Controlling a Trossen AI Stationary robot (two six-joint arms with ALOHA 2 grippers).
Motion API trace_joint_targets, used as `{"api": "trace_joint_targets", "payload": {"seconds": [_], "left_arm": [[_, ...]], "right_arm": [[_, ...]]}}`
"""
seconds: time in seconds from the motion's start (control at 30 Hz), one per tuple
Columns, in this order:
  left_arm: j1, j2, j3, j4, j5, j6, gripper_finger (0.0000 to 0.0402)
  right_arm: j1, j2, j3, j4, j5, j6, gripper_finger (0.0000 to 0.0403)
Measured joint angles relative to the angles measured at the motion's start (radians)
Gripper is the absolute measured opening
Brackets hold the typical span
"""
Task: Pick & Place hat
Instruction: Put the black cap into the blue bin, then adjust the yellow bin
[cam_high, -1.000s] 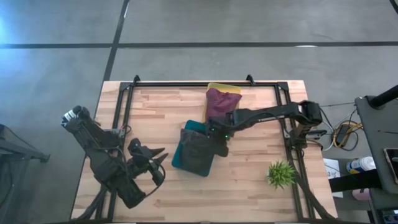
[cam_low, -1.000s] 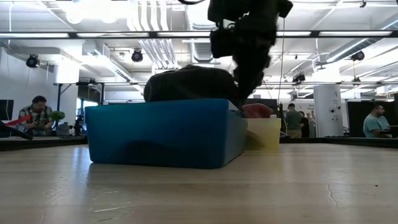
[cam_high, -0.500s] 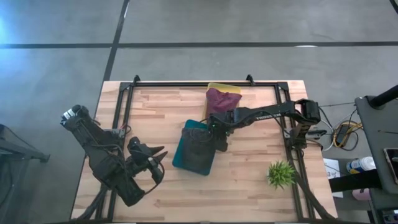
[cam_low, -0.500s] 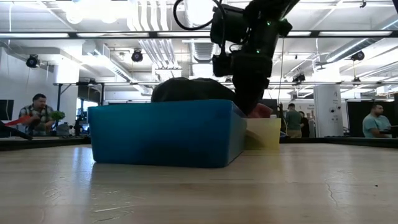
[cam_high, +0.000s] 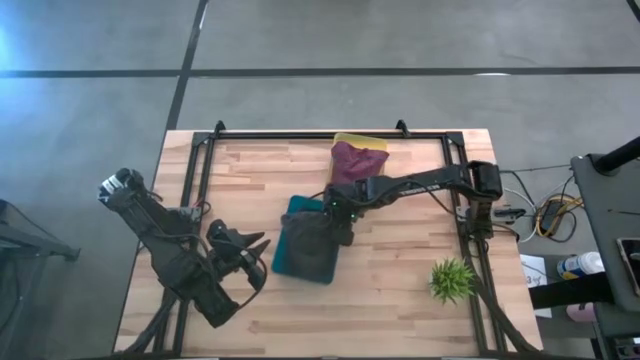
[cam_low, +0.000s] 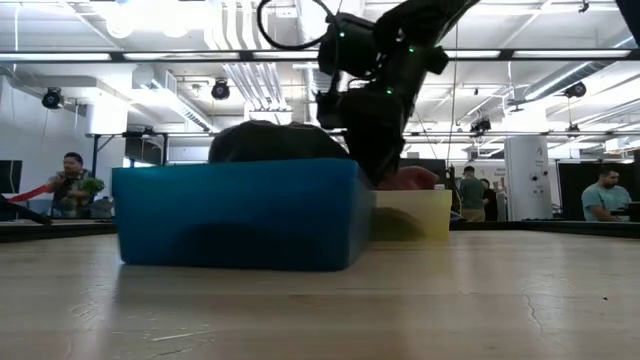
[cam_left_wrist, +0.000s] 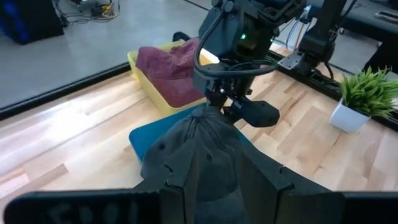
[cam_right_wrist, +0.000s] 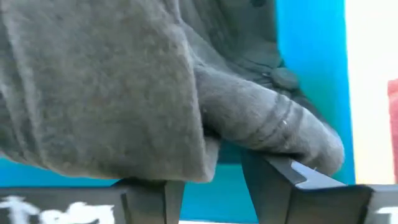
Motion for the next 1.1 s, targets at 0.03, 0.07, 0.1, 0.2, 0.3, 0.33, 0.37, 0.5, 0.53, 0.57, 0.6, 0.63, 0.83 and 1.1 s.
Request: {"api": "trace_joint_targets", "payload": {"seconds": [0.03,0.07,0.1,0.2,0.3,0.33,0.37,0.5,0.53,0.57,0.6,0.63,0.83,1.1], "left_arm": [[0.000,0.000,-0.007,0.001,0.000,-0.009,0.0101],[0.000,-0.001,-0.011,-0.001,0.000,-0.019,0.0101],[0.001,-0.002,-0.012,-0.006,0.001,-0.022,0.0101],[0.001,-0.002,-0.012,-0.007,-0.001,-0.024,0.0101],[0.004,-0.003,-0.012,-0.017,-0.002,-0.019,0.0101],[0.006,-0.003,-0.012,-0.021,-0.001,-0.019,0.0101],[0.008,-0.003,-0.012,-0.021,-0.002,-0.019,0.0101],[0.010,-0.003,-0.012,-0.029,-0.003,-0.019,0.0101],[0.010,-0.003,-0.012,-0.031,-0.003,-0.019,0.0101],[0.010,-0.003,-0.012,-0.033,-0.003,-0.019,0.0101],[0.010,-0.003,-0.012,-0.036,-0.002,-0.019,0.0101],[0.010,-0.003,-0.012,-0.042,0.001,-0.020,0.0101],[0.012,-0.003,-0.054,-0.049,0.151,-0.015,0.0101],[0.010,-0.003,-0.227,0.048,0.342,-0.191,0.0101]], "right_arm": [[0.003,0.012,0.016,-0.011,-0.010,0.000,0.0144],[0.004,0.016,0.035,-0.032,-0.022,-0.001,0.0144],[0.006,0.016,0.050,-0.058,-0.030,0.000,0.0144],[0.007,-0.001,0.112,-0.157,-0.035,-0.011,0.0144],[0.008,-0.031,0.169,-0.276,-0.033,-0.045,0.0144],[0.009,-0.039,0.182,-0.308,-0.031,-0.053,0.0144],[0.013,-0.047,0.187,-0.344,-0.031,-0.060,0.0144],[0.038,-0.064,0.171,-0.411,-0.034,-0.060,0.0144],[0.045,-0.064,0.158,-0.419,-0.036,-0.056,0.0144],[0.054,-0.061,0.144,-0.414,-0.037,-0.051,0.0144],[0.061,-0.052,0.131,-0.391,-0.038,-0.045,0.0144],[0.068,-0.046,0.117,-0.357,-0.038,-0.037,0.0144],[0.079,0.026,0.095,-0.186,-0.080,0.028,0.0144],[0.074,0.141,0.193,-0.097,-0.084,0.056,0.0144]]}}
